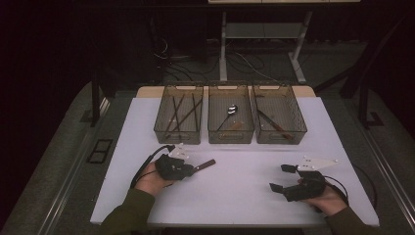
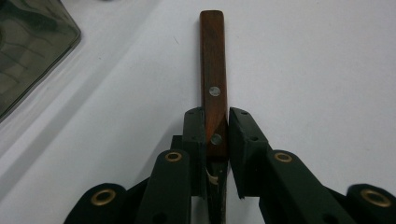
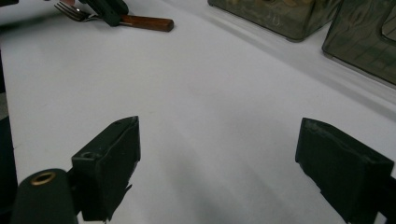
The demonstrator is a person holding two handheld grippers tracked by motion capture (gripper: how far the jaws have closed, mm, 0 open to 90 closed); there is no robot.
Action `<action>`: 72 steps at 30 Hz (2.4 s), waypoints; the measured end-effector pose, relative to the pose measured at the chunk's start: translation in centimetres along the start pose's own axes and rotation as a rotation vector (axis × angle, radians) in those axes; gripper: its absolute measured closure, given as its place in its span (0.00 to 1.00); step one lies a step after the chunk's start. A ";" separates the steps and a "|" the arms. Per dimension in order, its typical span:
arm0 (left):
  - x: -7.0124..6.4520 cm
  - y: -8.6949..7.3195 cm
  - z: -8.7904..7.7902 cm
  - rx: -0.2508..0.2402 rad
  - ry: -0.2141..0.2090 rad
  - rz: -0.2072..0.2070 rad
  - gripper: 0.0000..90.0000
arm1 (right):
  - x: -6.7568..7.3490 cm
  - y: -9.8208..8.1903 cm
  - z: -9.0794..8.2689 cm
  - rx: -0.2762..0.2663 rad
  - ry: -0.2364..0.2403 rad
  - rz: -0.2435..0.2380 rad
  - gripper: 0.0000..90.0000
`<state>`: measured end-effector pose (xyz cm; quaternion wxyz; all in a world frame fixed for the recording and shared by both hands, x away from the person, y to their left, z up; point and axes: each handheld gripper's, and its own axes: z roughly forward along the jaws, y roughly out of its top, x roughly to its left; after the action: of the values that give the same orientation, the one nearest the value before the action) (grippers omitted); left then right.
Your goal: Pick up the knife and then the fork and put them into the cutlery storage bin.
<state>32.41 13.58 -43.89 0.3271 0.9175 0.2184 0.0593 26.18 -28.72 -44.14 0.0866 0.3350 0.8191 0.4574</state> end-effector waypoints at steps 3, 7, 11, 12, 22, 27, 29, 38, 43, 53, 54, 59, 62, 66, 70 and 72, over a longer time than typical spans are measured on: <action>0.1 0.0 -0.1 0.007 -0.018 -0.007 0.85 | 0.0 0.0 0.0 0.023 0.014 -0.003 0.16; 0.0 0.2 -0.1 0.015 -0.037 0.011 0.85 | 0.0 0.3 -0.1 0.043 0.039 0.000 0.16; -0.4 0.6 -0.4 0.001 -0.062 0.005 0.85 | 0.2 0.7 -0.3 0.057 0.054 -0.010 0.14; -0.5 0.8 -0.5 -0.001 -0.072 0.010 0.85 | 0.2 0.8 -0.3 0.065 0.058 -0.016 0.14; -2.7 2.6 -1.0 -0.019 -0.153 0.078 0.85 | 1.1 1.7 0.4 0.125 0.152 -0.087 0.16; -3.9 3.7 -0.8 -0.015 -0.182 0.119 0.85 | 1.2 2.3 0.7 0.118 0.158 -0.105 0.16; -4.2 4.1 -0.8 -0.015 -0.194 0.135 0.85 | 1.3 2.7 0.8 0.113 0.165 -0.118 0.16; -5.5 6.7 -0.3 -0.014 -0.241 0.194 0.85 | 1.8 5.5 1.5 0.089 0.236 -0.187 0.18; -6.5 8.2 0.7 -0.002 -0.284 0.230 0.85 | 2.8 7.2 2.9 0.113 0.300 -0.250 0.21; -7.8 9.8 2.2 0.026 -0.310 0.319 0.85 | 3.9 7.8 5.6 0.240 0.418 -0.385 0.54; -7.9 9.8 2.3 0.027 -0.311 0.327 0.85 | 4.0 7.8 5.6 0.246 0.425 -0.390 0.57; -8.7 10.0 2.6 0.041 -0.316 0.344 0.85 | 4.6 7.5 6.2 0.290 0.441 -0.423 0.67; -8.9 9.9 2.7 0.049 -0.330 0.342 0.85 | 4.8 7.3 6.4 0.316 0.439 -0.436 0.72; -8.9 9.9 2.6 0.047 -0.333 0.348 0.85 | 4.8 7.2 6.6 0.323 0.446 -0.458 0.82; -9.0 9.9 2.5 0.049 -0.340 0.360 0.85 | 5.0 7.2 6.5 0.327 0.458 -0.452 0.84; -9.0 9.9 2.4 0.047 -0.340 0.371 0.85 | 5.0 7.2 6.4 0.327 0.463 -0.444 0.84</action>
<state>28.52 1.37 -39.25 0.3215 0.9459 -0.0103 -0.0420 28.63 -18.57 -41.10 -0.0584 0.0458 0.9323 0.3541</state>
